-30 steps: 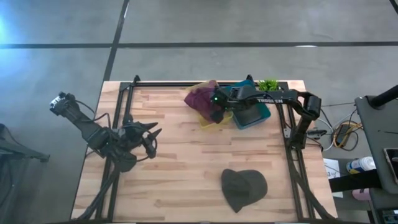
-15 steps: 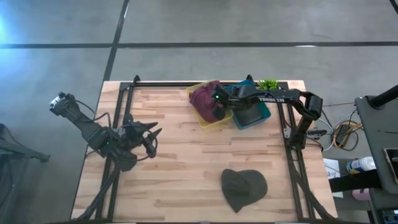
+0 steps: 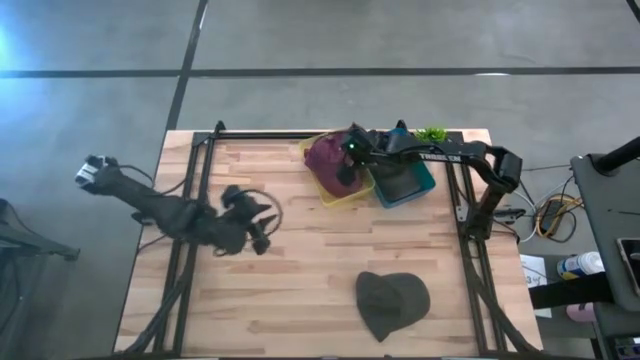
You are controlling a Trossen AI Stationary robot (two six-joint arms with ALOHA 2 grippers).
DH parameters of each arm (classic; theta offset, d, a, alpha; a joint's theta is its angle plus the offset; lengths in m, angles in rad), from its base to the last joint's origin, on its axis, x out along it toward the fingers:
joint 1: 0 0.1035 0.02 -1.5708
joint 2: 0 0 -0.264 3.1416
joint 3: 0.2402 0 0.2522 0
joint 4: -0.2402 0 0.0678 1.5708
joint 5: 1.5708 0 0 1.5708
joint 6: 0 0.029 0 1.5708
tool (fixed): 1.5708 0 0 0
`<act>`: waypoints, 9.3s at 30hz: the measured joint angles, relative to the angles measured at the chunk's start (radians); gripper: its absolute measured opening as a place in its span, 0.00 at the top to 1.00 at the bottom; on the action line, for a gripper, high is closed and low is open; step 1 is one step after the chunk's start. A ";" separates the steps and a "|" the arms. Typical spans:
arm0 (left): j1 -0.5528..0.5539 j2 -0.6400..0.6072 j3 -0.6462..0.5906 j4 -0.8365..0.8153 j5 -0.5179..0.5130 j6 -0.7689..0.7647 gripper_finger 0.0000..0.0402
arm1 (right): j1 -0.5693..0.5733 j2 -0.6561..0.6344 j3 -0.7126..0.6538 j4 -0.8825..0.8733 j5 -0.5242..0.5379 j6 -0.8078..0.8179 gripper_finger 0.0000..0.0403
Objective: Pick & Place hat
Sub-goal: Put the red cap into the yellow bin, then adjust the bins, then put the gray cap into the blue bin
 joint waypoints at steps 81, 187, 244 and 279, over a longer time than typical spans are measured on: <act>0.205 0.339 -0.093 0.512 0.677 0.298 0.67 | 0.357 -0.427 -0.445 -0.395 0.130 0.311 0.19; 0.683 -0.017 -0.141 0.300 0.702 0.450 0.67 | 0.108 -0.380 -0.381 -0.246 0.067 0.039 0.19; 0.107 1.072 0.606 0.435 0.923 0.424 0.67 | 1.412 -0.337 -0.889 0.662 0.400 1.633 0.19; 0.111 0.495 0.566 -0.134 0.621 0.211 0.67 | 1.385 -0.361 -0.842 0.906 0.798 1.374 0.97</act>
